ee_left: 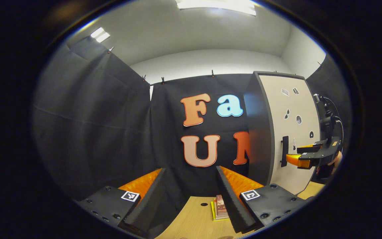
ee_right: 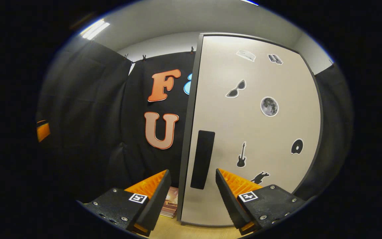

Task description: Open the cabinet door with the right hand, grasp the bottle in the cabinet with the left hand and place it on the coaster, then close the cabinet door with the right hand.

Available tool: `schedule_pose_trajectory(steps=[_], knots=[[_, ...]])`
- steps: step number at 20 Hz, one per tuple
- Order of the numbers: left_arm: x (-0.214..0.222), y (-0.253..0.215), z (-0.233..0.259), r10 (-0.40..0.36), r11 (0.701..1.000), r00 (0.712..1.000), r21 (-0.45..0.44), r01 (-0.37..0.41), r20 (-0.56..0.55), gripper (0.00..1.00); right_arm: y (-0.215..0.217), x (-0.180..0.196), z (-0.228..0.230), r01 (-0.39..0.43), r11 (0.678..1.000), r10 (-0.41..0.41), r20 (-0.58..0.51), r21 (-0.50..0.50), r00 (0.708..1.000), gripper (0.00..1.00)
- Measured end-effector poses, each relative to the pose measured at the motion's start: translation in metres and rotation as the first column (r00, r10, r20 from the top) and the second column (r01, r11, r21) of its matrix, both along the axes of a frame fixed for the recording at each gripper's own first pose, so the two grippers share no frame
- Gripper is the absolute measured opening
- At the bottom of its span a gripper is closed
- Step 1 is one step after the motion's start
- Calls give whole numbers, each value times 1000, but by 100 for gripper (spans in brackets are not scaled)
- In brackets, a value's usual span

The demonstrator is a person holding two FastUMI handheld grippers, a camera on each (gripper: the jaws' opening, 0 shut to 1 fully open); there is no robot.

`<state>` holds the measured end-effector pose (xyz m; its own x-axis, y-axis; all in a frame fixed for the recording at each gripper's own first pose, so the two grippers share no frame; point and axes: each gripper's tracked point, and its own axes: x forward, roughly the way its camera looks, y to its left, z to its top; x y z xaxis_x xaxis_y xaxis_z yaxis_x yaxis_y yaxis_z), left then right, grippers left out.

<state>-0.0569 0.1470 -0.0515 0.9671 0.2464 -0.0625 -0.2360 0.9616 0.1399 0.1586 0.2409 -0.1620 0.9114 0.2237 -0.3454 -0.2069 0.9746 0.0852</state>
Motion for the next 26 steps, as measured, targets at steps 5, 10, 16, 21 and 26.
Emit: schedule_pose_trajectory(steps=[5, 10, 16, 21, 26], knots=[[-9, 25, -3, 51, 999, 999, 18, -50, -7, 95, -4, 33, -20, 59, 997, -57, -51, 41, 997, 77], [-8, 33, -9, 74, 997, 997, 28, -73, -18, 95, -6, 52, -24, 117, 989, -110, -77, 93, 991, 58], [-4, 32, -23, 78, 997, 996, 13, -77, -54, 95, -5, 57, -29, 158, 985, -152, -87, 65, 985, 37], [-2, 30, -32, 75, 997, 994, 2, -75, -76, 96, -5, 53, -29, 124, 989, -115, -108, 76, 988, 23], [15, 17, -44, 57, 998, 995, -1, -57, -81, 95, -4, 38, -22, 46, 996, -41, -76, 73, 996, 20]])
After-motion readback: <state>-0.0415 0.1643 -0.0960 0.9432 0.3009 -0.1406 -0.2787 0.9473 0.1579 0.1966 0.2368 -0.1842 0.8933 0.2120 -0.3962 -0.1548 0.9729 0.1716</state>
